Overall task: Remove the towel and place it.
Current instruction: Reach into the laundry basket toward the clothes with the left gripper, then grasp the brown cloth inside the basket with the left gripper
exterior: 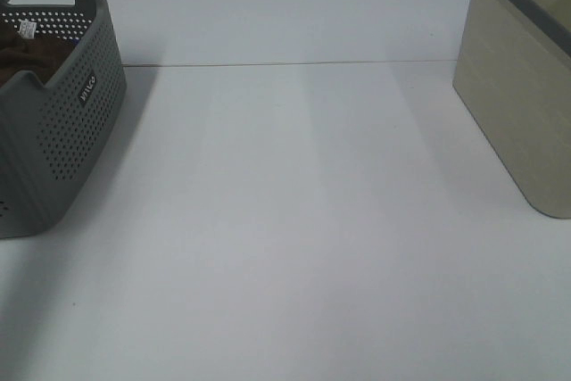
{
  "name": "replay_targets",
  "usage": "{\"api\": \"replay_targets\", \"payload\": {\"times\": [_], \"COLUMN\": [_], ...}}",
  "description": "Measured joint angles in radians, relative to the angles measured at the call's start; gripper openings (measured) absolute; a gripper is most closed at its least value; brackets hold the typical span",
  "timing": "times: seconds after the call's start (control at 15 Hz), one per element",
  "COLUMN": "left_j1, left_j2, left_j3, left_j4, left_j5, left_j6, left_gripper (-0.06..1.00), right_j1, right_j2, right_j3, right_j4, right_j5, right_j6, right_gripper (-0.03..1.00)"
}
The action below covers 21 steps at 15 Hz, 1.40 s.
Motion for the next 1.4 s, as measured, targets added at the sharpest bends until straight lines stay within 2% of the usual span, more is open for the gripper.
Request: {"api": "replay_targets", "payload": {"times": [0.2,0.47,0.6,0.87,1.07,1.4], "left_j1": [0.000,0.000,0.000,0.028,0.082,0.127], "left_j2": [0.275,0.601,0.798,1.069,1.221,1.398], "left_j3": [-0.210,-0.522,-0.740,-1.081,-1.279,-1.443], "left_j4": [0.032,0.161,0.218,0.220,0.187,0.161], "left_j5": [0.032,0.175,0.270,0.356,0.373,0.346], "left_j6": [-0.079,-0.192,-0.253,-0.293,-0.311,-0.316], "left_gripper": [0.74,0.74,0.74,0.73,0.66,0.62], "right_j1": [0.000,0.000,0.000,0.000,0.000,0.000], "right_j2": [0.000,0.000,0.000,0.000,0.000,-0.003], "right_j3": [0.000,0.000,0.000,0.000,0.000,0.000], "right_j4": [0.000,0.000,0.000,0.000,0.000,0.000], "right_j5": [0.000,0.000,0.000,0.000,0.000,0.000], "right_j6": [0.000,0.000,0.000,0.000,0.000,0.000], "right_gripper": [0.36,0.36,0.36,0.36,0.36,0.36]}}
